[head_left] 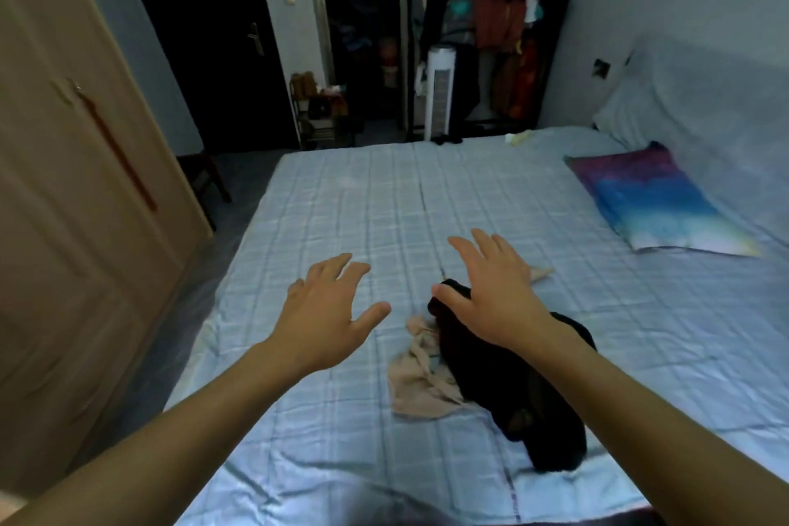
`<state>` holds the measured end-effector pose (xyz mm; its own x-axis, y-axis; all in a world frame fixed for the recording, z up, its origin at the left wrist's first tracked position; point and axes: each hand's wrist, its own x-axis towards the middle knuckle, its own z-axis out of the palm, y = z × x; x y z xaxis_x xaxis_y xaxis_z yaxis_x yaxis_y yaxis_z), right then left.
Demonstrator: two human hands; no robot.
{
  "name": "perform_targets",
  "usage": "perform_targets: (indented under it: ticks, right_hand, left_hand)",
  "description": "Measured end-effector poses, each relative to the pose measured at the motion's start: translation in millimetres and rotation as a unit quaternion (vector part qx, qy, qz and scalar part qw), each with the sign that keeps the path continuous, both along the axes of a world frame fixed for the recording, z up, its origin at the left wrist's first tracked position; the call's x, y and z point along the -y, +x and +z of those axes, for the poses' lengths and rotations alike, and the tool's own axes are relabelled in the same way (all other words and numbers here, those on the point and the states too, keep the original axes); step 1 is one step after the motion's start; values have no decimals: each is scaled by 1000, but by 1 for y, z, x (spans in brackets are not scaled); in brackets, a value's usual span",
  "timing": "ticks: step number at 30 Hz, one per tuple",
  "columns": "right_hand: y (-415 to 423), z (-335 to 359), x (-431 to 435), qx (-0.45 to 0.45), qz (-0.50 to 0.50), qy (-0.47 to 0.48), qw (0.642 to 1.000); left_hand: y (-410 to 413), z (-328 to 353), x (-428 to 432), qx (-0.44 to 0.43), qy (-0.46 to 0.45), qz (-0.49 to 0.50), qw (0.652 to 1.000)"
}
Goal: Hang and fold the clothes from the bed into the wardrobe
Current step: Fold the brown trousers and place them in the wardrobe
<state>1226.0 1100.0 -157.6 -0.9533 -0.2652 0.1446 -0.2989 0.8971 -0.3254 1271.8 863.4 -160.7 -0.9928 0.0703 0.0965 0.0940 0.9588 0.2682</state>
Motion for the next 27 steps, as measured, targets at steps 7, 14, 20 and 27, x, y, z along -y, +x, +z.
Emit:
perform_targets:
  ticks: [7, 14, 20, 27]
  right_hand:
    - [-32, -12, -26, 23, -94, 23, 995]
    - [-43, -36, -35, 56, -153, 36, 986]
    - [-39, -65, -66, 98, -189, 32, 977]
    - [-29, -103, -123, 128, -216, 9, 968]
  left_hand:
    - [-72, -28, -11, 12, 59, -79, 995]
    - [-124, -59, -28, 33, 121, -133, 983]
    - [-135, -81, -60, 64, 110, -188, 974]
    - [-145, -109, -122, 96, 84, -213, 969]
